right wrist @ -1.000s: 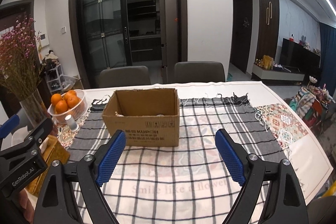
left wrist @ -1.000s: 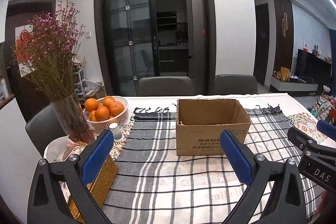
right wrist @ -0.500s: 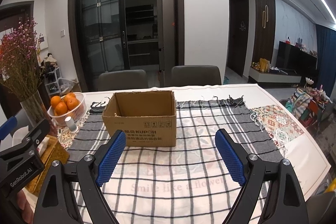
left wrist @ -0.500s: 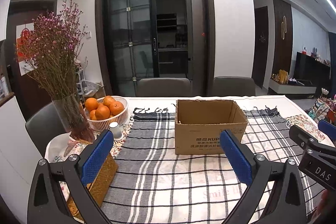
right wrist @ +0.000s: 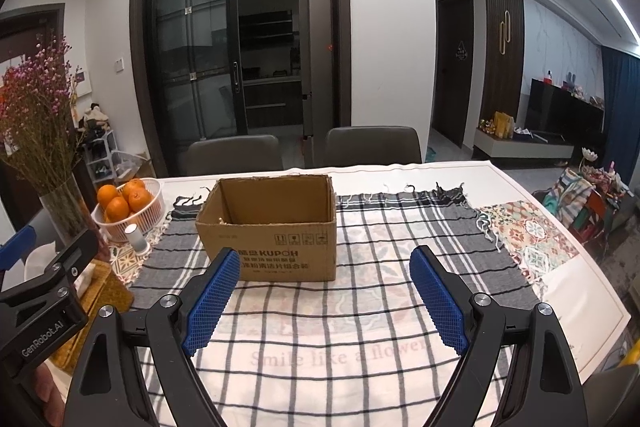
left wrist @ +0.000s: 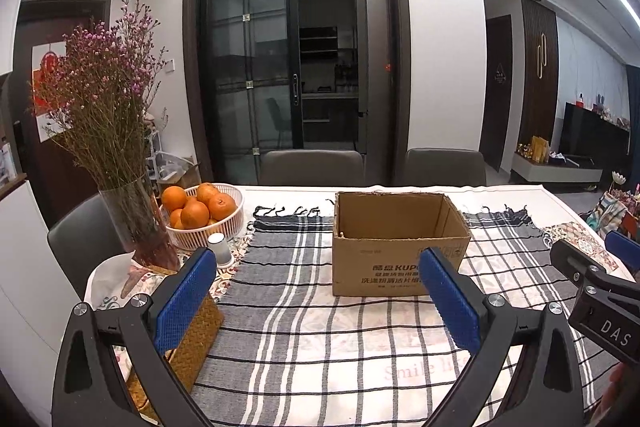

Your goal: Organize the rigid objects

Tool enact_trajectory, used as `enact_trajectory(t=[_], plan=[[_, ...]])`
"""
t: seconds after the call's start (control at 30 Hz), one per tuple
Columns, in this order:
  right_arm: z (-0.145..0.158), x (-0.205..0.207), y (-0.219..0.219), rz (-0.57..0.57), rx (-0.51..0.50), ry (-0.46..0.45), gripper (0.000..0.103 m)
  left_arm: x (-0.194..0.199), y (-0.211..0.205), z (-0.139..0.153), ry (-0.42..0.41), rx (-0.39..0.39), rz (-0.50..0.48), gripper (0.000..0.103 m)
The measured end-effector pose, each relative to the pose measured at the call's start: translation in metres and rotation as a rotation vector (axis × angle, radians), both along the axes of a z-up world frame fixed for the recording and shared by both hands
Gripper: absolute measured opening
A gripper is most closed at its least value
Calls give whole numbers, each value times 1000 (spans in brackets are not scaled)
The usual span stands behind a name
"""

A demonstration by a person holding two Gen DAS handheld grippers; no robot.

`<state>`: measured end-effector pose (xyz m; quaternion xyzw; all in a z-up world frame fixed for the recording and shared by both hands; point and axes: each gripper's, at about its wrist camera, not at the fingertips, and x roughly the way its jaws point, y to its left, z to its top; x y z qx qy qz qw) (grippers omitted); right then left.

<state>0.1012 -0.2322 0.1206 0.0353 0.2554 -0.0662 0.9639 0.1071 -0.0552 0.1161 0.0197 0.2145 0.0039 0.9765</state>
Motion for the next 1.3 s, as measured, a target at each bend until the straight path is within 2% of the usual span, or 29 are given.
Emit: enact_trajectory(t=[1.3], plan=[[0,0,0,0,6,3,88,1,0,-3,7,-2,2,103]])
